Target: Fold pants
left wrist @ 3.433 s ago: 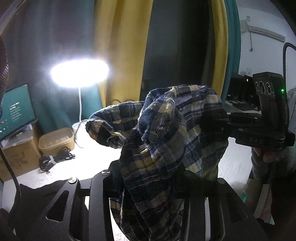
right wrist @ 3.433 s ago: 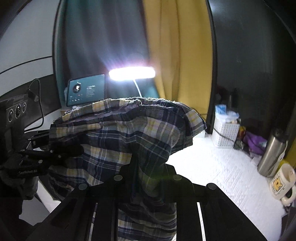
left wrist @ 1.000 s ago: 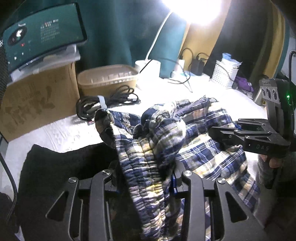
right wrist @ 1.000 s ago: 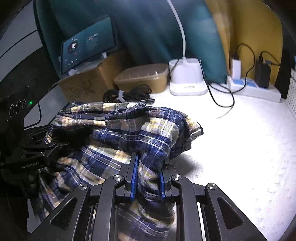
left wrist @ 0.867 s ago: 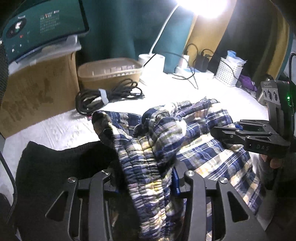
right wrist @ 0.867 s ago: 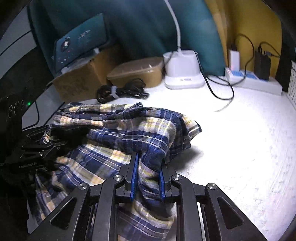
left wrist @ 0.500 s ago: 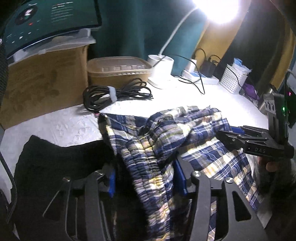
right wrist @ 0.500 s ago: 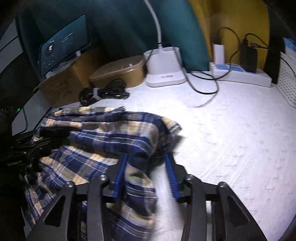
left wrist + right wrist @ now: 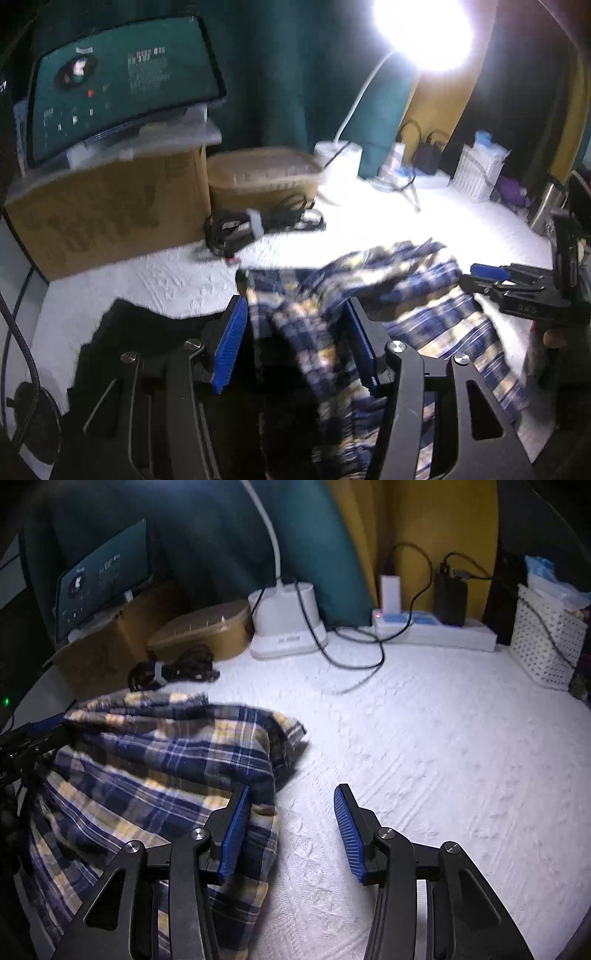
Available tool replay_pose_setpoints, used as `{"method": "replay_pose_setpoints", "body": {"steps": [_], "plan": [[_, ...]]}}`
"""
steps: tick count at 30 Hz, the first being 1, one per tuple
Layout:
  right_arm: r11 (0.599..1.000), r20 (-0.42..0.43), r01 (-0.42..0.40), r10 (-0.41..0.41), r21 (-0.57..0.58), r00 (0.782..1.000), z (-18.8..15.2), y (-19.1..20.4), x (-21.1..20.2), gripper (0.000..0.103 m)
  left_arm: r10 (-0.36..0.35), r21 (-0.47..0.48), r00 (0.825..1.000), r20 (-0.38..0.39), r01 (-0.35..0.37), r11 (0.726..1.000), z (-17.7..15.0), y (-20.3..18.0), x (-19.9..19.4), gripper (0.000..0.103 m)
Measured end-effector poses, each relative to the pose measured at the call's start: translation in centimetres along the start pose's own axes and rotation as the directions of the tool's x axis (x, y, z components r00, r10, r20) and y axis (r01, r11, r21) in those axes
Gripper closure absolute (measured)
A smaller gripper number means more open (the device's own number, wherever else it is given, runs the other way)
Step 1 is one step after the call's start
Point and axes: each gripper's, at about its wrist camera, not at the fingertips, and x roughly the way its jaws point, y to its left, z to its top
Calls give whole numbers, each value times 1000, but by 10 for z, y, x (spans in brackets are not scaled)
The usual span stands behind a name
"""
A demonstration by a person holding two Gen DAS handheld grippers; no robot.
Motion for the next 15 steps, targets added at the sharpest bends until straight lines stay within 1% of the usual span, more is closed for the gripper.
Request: {"method": "replay_pose_setpoints", "body": {"steps": [2,5,8,11,15], "plan": [[1000,25,4,-4,1,1000,7,-1,-7,56,-15,-1,999,30,15,1000,6,-1,-7,48],[1000,42,8,-8,-1,999,16,-2,-8,55,-6,15,999,43,6,1000,12,-3,-5,48],[1000,44,14,-14,-3,999,23,-3,-1,56,9,39,1000,7,-9,999,14,-4,9,48],[1000,26,4,-4,7,1000,26,-4,12,56,23,61,999,-41,-21,998,10,-3,26,48],[1000,-2,-7,7,3,1000,24,-2,26,56,40,67,996,-74,-35,997,5,3,41,48]]}}
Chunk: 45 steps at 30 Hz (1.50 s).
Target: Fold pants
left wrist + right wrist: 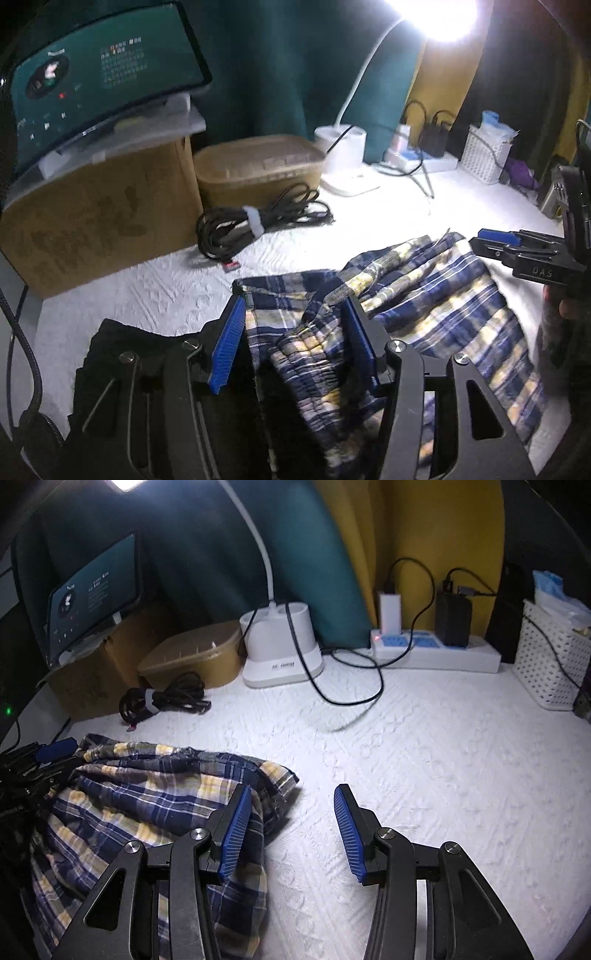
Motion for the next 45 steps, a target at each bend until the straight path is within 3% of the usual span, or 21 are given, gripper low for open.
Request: {"method": "replay_pose_setpoints", "body": {"steps": [4,9,16,20,23,30,38,45], "plan": [[1000,-35,-1,0,-20,999,-4,4,12,56,17,10,1000,-20,-17,1000,-3,4,12,45],[999,-39,21,-23,-32,999,-7,4,14,54,24,-8,999,-24,-24,1000,-5,16,18,33],[991,-45,128,-129,-37,991,-9,-3,8,53,33,-13,999,-20,-34,999,-5,19,12,34],[992,-30,125,-125,-9,992,-9,-8,-3,53,-33,-89,999,34,36,995,1,25,-10,34],[993,-6,119,-119,-8,993,-7,-3,-14,53,-34,-93,997,71,41,995,4,24,-28,34],[996,9,80,-80,-27,997,-9,19,-26,53,-126,-108,991,47,131,986,-7,13,-42,34],[998,-27,52,-54,-45,998,-22,34,-21,53,-55,-97,998,-36,52,994,-32,8,-28,34],[997,-46,63,-66,-52,997,-32,32,-20,51,-14,-64,999,-29,13,998,-37,8,-29,34]]}}
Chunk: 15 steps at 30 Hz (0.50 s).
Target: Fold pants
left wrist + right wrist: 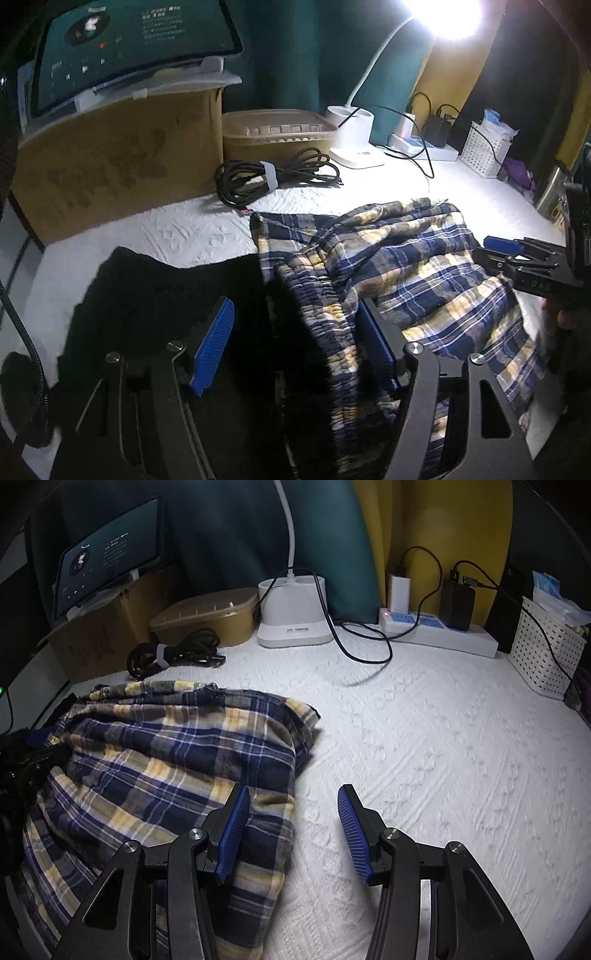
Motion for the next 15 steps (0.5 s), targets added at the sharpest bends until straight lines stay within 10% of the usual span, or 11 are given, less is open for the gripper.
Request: {"method": "replay_pose_setpoints", "body": {"steps": [15], "plan": [[999,15,-34,34,-16,999,-22,13,-33,51,-61,-14,998,-2,61,998,-17,-18,-26,34]]}}
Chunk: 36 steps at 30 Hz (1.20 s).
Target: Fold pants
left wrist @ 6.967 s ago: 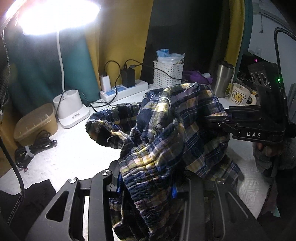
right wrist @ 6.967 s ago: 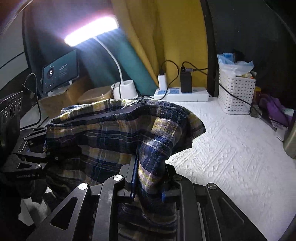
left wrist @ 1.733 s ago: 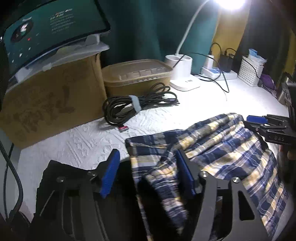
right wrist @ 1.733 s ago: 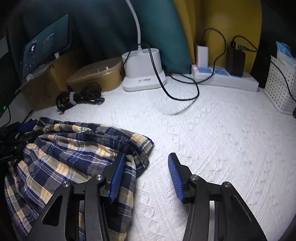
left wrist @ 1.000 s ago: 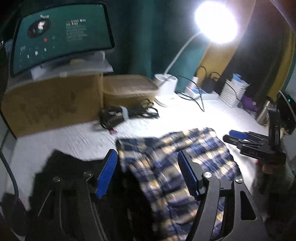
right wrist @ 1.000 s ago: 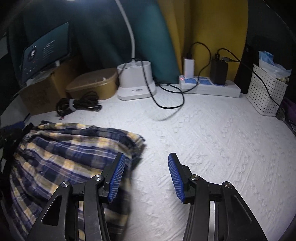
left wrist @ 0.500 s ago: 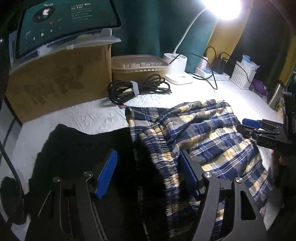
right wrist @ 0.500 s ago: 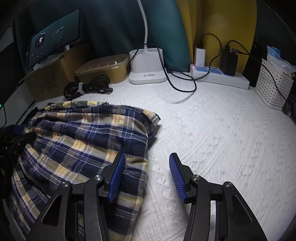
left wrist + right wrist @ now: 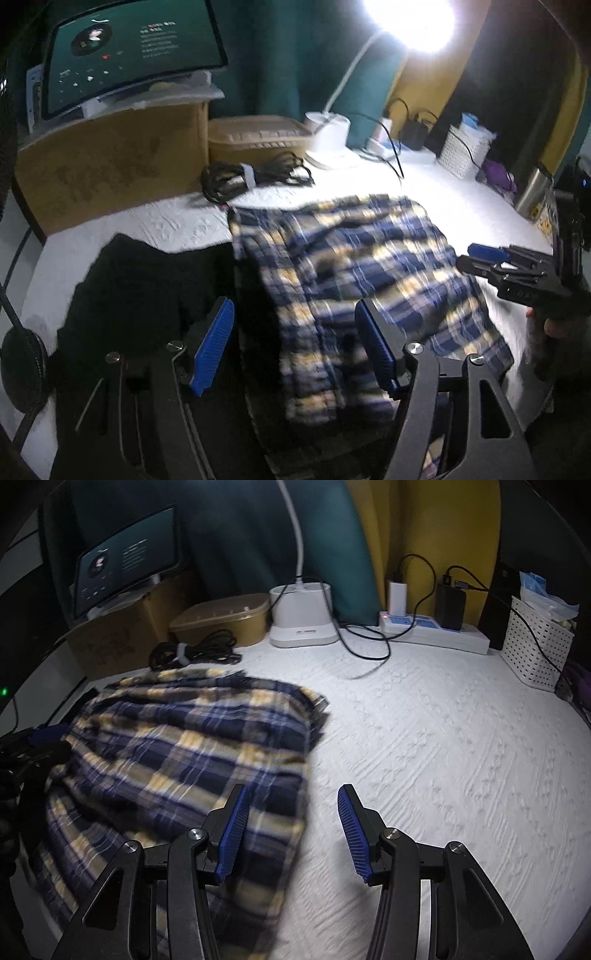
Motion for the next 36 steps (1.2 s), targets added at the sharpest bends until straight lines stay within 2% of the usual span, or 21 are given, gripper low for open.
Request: {"method": "replay_pose_setpoints", "body": {"steps": [6,9,15,21,36], "plan": [[999,-34,7,-8,-38,999,-17,10,4,51,49,22,998,-40,-48,999,-18,-4,12,34],[999,-41,28,-30,-46,999,-24,9,4,51,58,0,997,-46,-58,998,-26,5,12,34],[999,-41,43,-44,-16,998,-33,0,-4,51,64,-9,997,-31,-64,998,-29,9,5,34],[999,-34,33,-33,-18,999,-43,4,-18,51,31,2,999,-15,-31,1000,-33,-2,-6,34],[998,-49,38,-40,-47,998,-71,11,-32,51,47,-16,998,-36,-48,999,-57,-5,-3,34]]}}
